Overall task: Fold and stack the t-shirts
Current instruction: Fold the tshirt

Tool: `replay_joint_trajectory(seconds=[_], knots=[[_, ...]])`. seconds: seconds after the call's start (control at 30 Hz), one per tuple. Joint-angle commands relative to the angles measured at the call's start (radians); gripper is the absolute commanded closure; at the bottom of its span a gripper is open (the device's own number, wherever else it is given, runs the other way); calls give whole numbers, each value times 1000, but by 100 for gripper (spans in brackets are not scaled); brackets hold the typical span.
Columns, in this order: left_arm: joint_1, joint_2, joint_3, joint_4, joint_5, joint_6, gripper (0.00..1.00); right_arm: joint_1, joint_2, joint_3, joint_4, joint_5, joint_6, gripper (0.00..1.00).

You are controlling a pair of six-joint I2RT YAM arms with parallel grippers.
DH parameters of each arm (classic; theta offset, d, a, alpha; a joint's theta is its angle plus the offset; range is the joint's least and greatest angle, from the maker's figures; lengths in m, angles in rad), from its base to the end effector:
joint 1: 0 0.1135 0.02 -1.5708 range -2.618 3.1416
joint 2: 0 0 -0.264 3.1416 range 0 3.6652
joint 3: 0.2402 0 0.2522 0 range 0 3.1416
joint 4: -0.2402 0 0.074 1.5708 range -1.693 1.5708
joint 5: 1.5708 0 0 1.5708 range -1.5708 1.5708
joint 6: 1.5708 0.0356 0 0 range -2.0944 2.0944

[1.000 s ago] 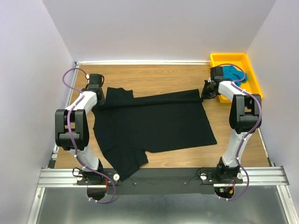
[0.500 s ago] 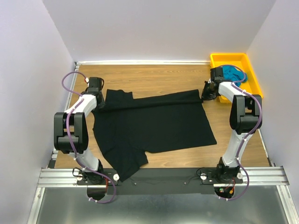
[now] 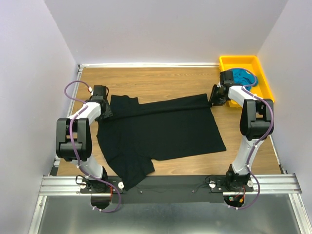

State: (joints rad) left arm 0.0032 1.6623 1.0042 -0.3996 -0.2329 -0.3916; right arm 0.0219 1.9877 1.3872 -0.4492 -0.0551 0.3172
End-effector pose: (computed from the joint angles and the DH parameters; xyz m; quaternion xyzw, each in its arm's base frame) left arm 0.3279 0.0093 0.1794 -0.2173 0.9363 0.0616 0.2690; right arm 0.4173 0.0111 0.1710 0.1351 0.9564 0.0697 0.2493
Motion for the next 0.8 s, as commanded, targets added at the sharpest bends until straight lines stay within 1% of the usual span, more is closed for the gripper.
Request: replay_joint_trajectory(seconds=[0.0,0.03,0.1,0.17,0.27,0.37,0.47,0.5,0.53,0.67,0.77], knots=[[7,-90,-9,-22,-11,-19,29,-14,-85,-20,-5,-48,-1,49],[6,-107,-7,-27,-9,-21,24,-14,-101,-25,-8,-57,0,40],[7,-153,2,-45,-9,-20,16,-11,-151,-33,-20,-84,-3,32],[7,-196,16,-45,0,-16,14,-1,-196,-31,-25,-113,-7,29],[4,-217,39,-35,32,-10,13,27,-216,-11,-23,-172,-15,29],[3,-188,71,5,66,3,15,84,-192,36,-17,-195,-15,30],[0,-127,96,24,107,10,15,139,-113,98,-16,-212,-9,34],[0,-113,108,33,115,10,15,165,-77,113,-13,-218,-6,39],[0,-102,112,39,121,11,15,182,-57,145,-13,-229,-6,40],[0,-30,142,90,142,34,15,269,28,209,21,-301,-1,41],[0,42,198,120,161,45,14,338,98,249,108,-380,37,40]])
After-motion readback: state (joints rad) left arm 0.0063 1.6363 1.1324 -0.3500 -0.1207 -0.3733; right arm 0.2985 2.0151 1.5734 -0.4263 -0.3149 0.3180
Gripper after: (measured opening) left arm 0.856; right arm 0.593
